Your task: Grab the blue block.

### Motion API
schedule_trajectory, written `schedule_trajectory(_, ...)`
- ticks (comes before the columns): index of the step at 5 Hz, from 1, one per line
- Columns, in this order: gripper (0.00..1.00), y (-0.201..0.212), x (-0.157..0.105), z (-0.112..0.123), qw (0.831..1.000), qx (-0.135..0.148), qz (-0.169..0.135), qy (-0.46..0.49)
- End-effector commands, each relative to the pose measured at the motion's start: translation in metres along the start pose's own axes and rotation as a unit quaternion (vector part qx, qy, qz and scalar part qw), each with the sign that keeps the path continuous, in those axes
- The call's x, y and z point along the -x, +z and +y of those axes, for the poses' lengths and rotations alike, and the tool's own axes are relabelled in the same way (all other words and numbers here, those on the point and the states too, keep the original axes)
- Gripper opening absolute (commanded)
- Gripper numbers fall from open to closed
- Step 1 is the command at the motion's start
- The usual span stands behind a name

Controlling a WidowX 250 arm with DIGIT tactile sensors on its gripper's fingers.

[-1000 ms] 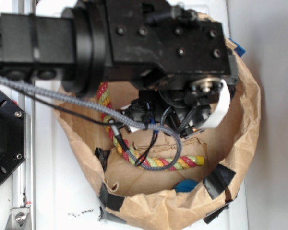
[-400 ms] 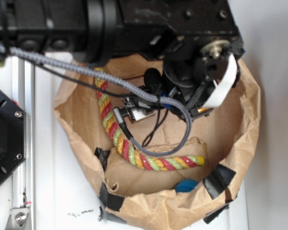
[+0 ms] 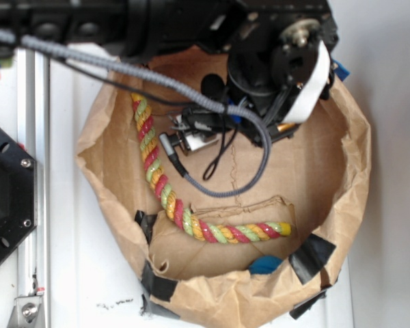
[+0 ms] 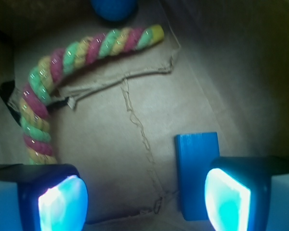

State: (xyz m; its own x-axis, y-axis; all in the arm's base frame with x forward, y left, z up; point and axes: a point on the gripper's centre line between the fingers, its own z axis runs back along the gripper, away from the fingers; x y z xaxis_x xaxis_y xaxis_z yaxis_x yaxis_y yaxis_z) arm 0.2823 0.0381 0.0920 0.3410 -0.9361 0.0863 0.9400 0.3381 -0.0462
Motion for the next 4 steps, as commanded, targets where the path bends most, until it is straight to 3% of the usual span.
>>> schedule_trajectory(1,1.0,0.012,0.001,0.001,1.0,-0.024,-0.004,-0.002)
schedule_trajectory(2,1.0,0.012,0.001,0.001,1.0,-0.024,-0.004,-0.002)
schedule_trajectory(3,1.0,0.008,0.012,0.022,1.0,-0.019,-0.02,-0.013)
schedule_trajectory(4,1.0,0.006,0.015,0.03,0.999,-0.029,-0.01,-0.009)
